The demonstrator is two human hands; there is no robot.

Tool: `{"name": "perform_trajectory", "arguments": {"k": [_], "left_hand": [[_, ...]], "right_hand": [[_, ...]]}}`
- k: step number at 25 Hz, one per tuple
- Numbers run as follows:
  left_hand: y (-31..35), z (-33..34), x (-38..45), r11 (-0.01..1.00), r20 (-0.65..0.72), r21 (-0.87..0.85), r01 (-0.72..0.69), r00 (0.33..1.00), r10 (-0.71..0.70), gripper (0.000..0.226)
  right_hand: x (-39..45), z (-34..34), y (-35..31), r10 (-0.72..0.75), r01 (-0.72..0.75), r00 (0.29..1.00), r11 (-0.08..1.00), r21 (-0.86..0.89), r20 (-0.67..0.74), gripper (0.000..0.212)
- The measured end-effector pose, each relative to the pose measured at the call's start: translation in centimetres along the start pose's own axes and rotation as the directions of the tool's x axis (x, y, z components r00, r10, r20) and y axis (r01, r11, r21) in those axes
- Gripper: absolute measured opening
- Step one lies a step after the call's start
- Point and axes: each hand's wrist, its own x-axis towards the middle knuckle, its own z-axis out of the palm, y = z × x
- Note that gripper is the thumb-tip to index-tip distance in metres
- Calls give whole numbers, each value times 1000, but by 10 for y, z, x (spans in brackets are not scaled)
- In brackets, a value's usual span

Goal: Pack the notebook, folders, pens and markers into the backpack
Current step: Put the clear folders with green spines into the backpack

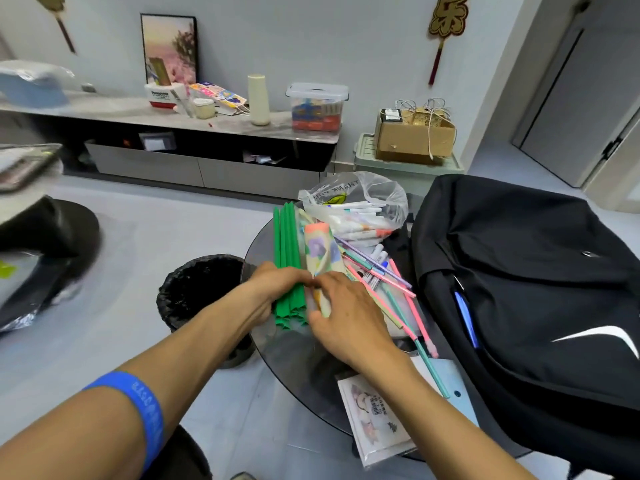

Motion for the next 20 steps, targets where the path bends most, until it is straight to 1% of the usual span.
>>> {"name": "perform_trajectory", "arguments": {"k": [2,4,5,7,12,14,16,18,20], "left_hand": [[0,11,-6,1000,-36,8,-28,999,29,31],[6,12,-12,995,-118,47,-84,989,89,27],[11,8,-15,991,-133,69,-111,984,120,26],[21,-6,-22,982,-145,114,-153,975,169,28],[36,-48,-43,924,-188,280,-258,930,317,27],[40,-59,-46,907,-194,304,-292,913,359,28],[43,-70,-45,887,-200,334,-319,895,398,26],[46,-82,-45,858,-222,372,-353,864,452,29],[49,-94,-45,805,-262,441,-397,801,538,36]], "right_hand": [[-2,1,3,-17,16,1000,994,-105,-11,29],[-2,-1,6,12,-12,1000,985,-174,-3,32],[-1,-3,6,39,-37,999,980,-194,9,35],[2,-7,6,82,-71,996,969,-237,36,42],[10,-7,3,128,-99,990,929,-357,57,40],[12,-4,3,133,-102,990,913,-395,51,40],[14,0,4,111,-72,992,885,-460,58,40],[17,1,6,93,-47,994,853,-519,63,39],[20,0,9,100,-50,993,842,-536,65,38]]}}
